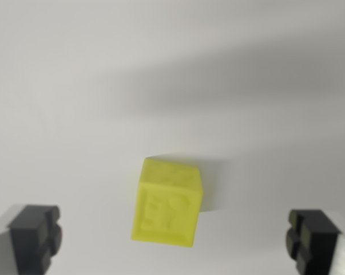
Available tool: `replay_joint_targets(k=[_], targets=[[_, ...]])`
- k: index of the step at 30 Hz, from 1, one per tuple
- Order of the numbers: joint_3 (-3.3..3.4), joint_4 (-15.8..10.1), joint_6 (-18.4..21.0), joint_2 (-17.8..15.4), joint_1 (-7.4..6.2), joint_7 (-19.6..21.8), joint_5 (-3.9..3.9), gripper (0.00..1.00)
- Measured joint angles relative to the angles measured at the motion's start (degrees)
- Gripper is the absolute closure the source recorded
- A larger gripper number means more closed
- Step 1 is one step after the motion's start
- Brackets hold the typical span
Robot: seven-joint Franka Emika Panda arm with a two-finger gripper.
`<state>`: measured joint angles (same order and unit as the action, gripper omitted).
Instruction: Pick yellow cube
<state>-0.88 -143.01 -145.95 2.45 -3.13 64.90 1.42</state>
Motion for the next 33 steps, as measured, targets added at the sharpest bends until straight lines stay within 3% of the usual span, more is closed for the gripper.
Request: replay_joint_targets(k=[33], targets=[[0.0,-8.8,-15.47,7.1,-2.78,8.02,-0.27,0.0]])
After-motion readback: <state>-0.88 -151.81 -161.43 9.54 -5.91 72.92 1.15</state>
